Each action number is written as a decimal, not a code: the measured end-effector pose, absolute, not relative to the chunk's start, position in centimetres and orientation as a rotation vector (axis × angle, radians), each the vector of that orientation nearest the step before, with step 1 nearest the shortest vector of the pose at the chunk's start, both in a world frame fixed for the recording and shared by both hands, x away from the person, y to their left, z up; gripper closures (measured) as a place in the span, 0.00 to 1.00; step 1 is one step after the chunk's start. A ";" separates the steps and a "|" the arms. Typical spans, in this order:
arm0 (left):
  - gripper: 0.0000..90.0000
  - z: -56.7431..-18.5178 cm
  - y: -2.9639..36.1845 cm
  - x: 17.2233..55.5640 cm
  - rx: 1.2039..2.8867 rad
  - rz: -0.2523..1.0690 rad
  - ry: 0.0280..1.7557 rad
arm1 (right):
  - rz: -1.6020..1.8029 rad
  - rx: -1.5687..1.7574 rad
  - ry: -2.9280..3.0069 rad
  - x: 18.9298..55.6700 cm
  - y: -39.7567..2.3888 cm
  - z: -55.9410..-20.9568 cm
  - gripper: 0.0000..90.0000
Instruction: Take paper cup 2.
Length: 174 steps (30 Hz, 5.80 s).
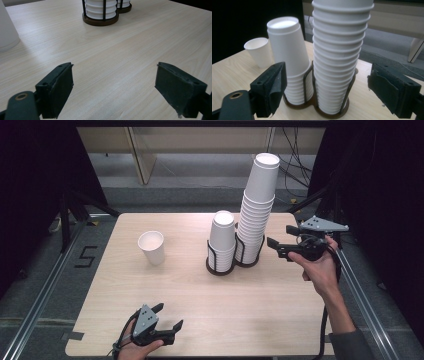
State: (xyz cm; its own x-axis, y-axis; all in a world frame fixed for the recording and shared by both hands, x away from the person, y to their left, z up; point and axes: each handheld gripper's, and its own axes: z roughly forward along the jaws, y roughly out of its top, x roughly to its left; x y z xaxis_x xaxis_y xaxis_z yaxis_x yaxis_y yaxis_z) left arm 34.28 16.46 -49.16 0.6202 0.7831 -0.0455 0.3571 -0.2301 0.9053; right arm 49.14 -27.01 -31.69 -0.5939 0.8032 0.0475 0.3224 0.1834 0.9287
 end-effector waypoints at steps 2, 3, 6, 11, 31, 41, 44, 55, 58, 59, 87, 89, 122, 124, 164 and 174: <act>0.16 -49.2 16.4 34.3 1.830 0.524 0.917 | 1.410 1.063 2.003 49.4 -26.9 -30.9 0.18; 0.16 -49.2 16.4 34.3 1.829 0.526 0.916 | 1.410 1.035 1.992 49.8 -26.9 -30.1 0.18; 0.16 -49.2 16.4 34.3 1.828 0.520 0.911 | 1.414 1.035 1.979 50.2 -26.8 -29.2 0.18; 0.16 -49.2 16.4 34.3 1.830 0.524 0.915 | 1.399 1.034 1.970 51.3 -26.4 -27.3 0.18; 0.16 -49.3 16.3 34.3 1.832 0.511 0.919 | 1.398 1.054 1.909 55.7 -24.7 -22.9 0.18; 0.16 -49.3 16.3 34.3 1.838 0.508 0.910 | 1.433 1.065 1.908 57.0 -23.9 -22.2 0.18; 0.16 -49.3 16.3 34.3 1.843 0.510 0.915 | 1.418 1.070 1.907 57.6 -23.5 -22.0 0.17; 0.16 -49.3 16.3 34.3 1.841 0.503 0.907 | 1.418 1.068 1.919 59.2 -22.0 -21.8 0.17; 0.16 -49.3 16.3 34.3 1.845 0.507 0.902 | 1.415 1.079 1.913 59.6 -21.6 -21.8 0.17; 0.16 -49.3 16.3 34.2 1.845 0.506 0.902 | 1.407 1.088 1.913 59.8 -21.4 -21.8 0.18; 0.16 -49.4 16.3 34.3 1.853 0.506 0.903 | 1.498 1.035 1.781 58.0 -22.3 -15.6 0.22; 0.16 -49.4 16.3 34.4 1.854 0.505 0.902 | 1.494 1.038 1.766 57.5 -23.0 -14.9 0.22; 0.16 -49.5 16.0 34.7 1.850 0.508 0.908 | 1.415 0.991 1.884 47.2 -27.6 -20.8 0.22; 0.16 -49.5 16.0 34.7 1.839 0.503 0.898 | 1.411 0.985 1.915 46.7 -27.1 -22.0 0.22; 0.16 -50.0 13.2 35.2 1.684 0.423 0.766 | 1.599 0.896 2.243 43.1 -15.4 -40.0 0.22; 0.16 -49.9 11.8 35.0 1.680 0.404 0.725 | 1.629 0.818 2.288 42.2 -13.3 -41.1 0.22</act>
